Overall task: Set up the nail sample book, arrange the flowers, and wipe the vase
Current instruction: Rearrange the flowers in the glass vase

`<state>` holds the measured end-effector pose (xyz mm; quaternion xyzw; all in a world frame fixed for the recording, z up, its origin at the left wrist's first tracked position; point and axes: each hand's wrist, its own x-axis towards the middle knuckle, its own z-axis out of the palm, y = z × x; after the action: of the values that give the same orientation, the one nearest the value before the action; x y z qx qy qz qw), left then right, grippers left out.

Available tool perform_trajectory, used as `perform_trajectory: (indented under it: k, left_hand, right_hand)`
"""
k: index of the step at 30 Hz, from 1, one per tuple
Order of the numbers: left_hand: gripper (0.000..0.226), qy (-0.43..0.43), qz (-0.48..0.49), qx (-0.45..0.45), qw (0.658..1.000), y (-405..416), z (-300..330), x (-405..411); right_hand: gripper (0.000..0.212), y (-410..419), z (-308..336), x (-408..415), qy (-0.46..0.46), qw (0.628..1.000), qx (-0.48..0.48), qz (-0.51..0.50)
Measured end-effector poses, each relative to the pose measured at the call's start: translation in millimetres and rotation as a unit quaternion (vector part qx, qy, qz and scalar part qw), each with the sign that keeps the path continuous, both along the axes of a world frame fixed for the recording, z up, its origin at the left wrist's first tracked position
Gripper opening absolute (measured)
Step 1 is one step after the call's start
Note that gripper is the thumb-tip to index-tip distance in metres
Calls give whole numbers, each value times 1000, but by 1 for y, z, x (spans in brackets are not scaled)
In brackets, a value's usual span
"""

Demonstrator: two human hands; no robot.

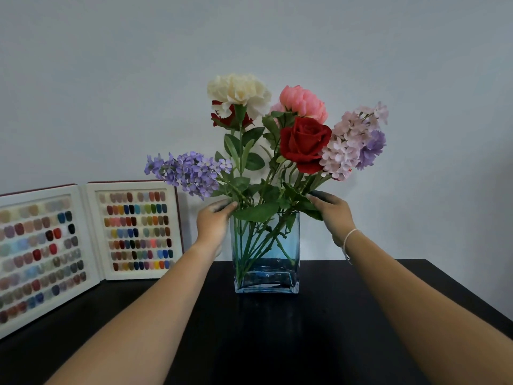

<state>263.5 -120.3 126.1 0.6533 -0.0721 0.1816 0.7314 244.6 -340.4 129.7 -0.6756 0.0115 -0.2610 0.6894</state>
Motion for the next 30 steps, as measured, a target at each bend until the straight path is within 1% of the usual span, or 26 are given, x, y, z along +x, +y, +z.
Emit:
perform_trajectory:
  k: [5, 8, 11, 14, 17, 19, 21, 24, 26, 30]
  left_hand:
    - [34, -11, 36, -25, 999, 0, -4, 6]
    - [33, -21, 37, -42, 998, -3, -4, 8]
    - [33, -30, 62, -49, 996, -5, -1, 12]
    - [33, -35, 80, -61, 994, -9, 5, 12]
    - [34, -29, 77, -85, 993, -18, 7, 10]
    - [32, -31, 85, -67, 994, -20, 4, 10]
    - [28, -49, 102, -12, 994, -18, -3, 11]
    - [22, -72, 126, 47, 988, -13, -13, 12]
    - [18, -80, 125, 55, 987, -13, -15, 10]
    - [16, -64, 128, 27, 989, -19, -17, 3]
  right_hand:
    - [5, 10, 0, 7, -12, 998, 63, -12]
    - [9, 12, 2, 10, -17, 997, 68, -27]
    - [10, 10, 7, 13, -30, 995, 86, -40]
    - [4, 8, 11, 16, -24, 997, 50, -58]
    - [4, 7, 14, 19, -18, 997, 22, -73]
    - [5, 6, 17, 20, -14, 997, 10, -76]
    - [4, 5, 16, 19, -11, 997, 0, -76]
    - [21, 6, 10, 15, -13, 998, -7, -64]
    - [26, 7, 7, 12, -16, 998, -17, -57]
    - [28, 7, 4, 9, -34, 999, 2, -37]
